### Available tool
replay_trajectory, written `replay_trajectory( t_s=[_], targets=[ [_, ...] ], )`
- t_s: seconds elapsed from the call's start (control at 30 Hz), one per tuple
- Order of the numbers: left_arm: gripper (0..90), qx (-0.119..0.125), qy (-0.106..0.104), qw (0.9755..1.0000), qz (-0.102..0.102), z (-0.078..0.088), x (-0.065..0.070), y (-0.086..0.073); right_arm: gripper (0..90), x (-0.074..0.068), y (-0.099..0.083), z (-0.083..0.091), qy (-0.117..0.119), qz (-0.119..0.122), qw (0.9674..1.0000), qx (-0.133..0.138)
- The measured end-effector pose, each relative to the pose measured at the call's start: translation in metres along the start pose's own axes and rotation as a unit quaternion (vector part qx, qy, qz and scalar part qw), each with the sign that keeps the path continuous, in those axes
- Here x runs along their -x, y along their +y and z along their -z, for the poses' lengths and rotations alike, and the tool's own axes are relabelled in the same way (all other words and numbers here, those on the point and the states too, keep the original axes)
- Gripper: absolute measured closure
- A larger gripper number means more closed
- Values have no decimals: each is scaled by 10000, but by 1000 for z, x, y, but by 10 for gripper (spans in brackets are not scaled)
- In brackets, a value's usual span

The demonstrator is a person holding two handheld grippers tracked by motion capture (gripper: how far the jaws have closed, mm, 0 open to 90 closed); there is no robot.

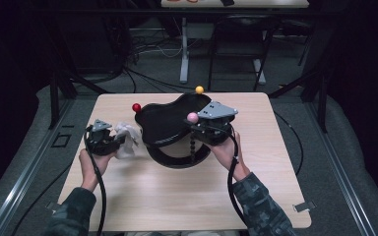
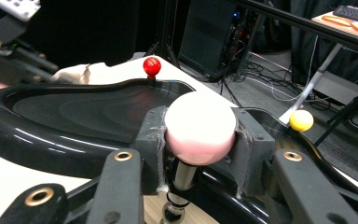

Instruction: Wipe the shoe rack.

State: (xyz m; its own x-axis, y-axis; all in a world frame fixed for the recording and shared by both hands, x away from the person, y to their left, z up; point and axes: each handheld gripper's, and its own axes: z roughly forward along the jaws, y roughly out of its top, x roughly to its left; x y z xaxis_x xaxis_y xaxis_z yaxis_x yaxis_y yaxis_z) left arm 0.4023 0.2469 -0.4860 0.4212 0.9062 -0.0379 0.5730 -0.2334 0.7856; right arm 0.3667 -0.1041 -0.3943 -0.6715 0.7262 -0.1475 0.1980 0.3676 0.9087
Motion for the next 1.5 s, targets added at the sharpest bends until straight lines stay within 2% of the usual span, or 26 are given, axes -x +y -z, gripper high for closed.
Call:
replay_trajectory(
  t_s=[0.03,0.1,0.13,0.17,0.27,0.33,0.4,0.43,0.5,0.57,0.63,0.7,0.77,0.8,0.83,0.9,0.97,1.03,1.1,1.2,1.3,1.33,1.5],
  targets=[
    [790,0,0,10000,0,0,0,0,602,0,0,0,-7,-5,10000,-5],
    [790,-85,34,9999,-43,-13,-2,13,602,-1,-1,-1,-37,-38,10000,49],
    [790,-85,34,9999,-43,-13,-2,13,602,-1,-1,-1,-37,-38,10000,49],
    [790,-124,117,9998,-99,-18,-4,18,603,-2,0,-2,-67,-23,10000,42],
    [790,-205,283,9994,26,-38,-16,30,603,-6,1,-5,-161,1,9999,63],
    [790,-244,273,9993,2,-44,-18,33,603,-6,2,-8,-162,-5,9998,66],
    [790,-311,298,9990,-117,-54,-21,38,603,-8,3,-11,-210,-2,9998,40],
    [791,-298,170,9994,-87,-62,-23,42,603,-9,5,-12,-342,31,9994,-24],
    [796,-307,135,9992,-219,-67,-23,44,603,-11,8,-18,-338,21,9994,-26],
    [798,-286,-21,9992,-282,-71,-23,44,603,-14,11,-23,-404,29,9992,-62],
    [798,-289,-29,9990,-328,-71,-23,45,603,-14,12,-25,-436,51,9990,-93],
    [798,-146,-100,9993,-329,-69,-20,43,603,-15,14,-29,-521,63,9985,-124],
    [798,-34,-159,9989,-444,-63,-17,41,603,-16,15,-32,-503,52,9987,-115],
    [798,-5,-176,9985,-520,-60,-15,40,603,-16,16,-32,-583,58,9982,-140],
    [798,61,-175,9982,-570,-57,-13,38,603,-16,16,-33,-527,56,9985,-102],
    [798,135,-253,9978,-604,-51,-9,36,603,-17,16,-33,-547,80,9984,-136],
    [798,190,-240,9966,-768,-46,-3,35,603,-16,16,-33,-542,79,9984,-138],
    [798,223,-270,9962,-804,-43,-1,34,602,-16,16,-33,-550,93,9983,-141],
    [798,329,-347,9945,-930,-31,8,31,602,-17,16,-33,-558,94,9983,-145],
    [798,424,-400,9931,-1016,-19,16,28,602,-17,16,-33,-627,102,9978,-174],
    [798,466,-418,9927,-1027,-12,20,26,602,-17,16,-33,-562,95,9982,-160],
    [798,486,-428,9924,-1044,-3,25,25,602,-16,16,-33,-558,95,9983,-163],
    [798,579,-457,9917,-1053,20,36,19,602,-16,16,-34,-537,71,9984,-167]
  ],
)
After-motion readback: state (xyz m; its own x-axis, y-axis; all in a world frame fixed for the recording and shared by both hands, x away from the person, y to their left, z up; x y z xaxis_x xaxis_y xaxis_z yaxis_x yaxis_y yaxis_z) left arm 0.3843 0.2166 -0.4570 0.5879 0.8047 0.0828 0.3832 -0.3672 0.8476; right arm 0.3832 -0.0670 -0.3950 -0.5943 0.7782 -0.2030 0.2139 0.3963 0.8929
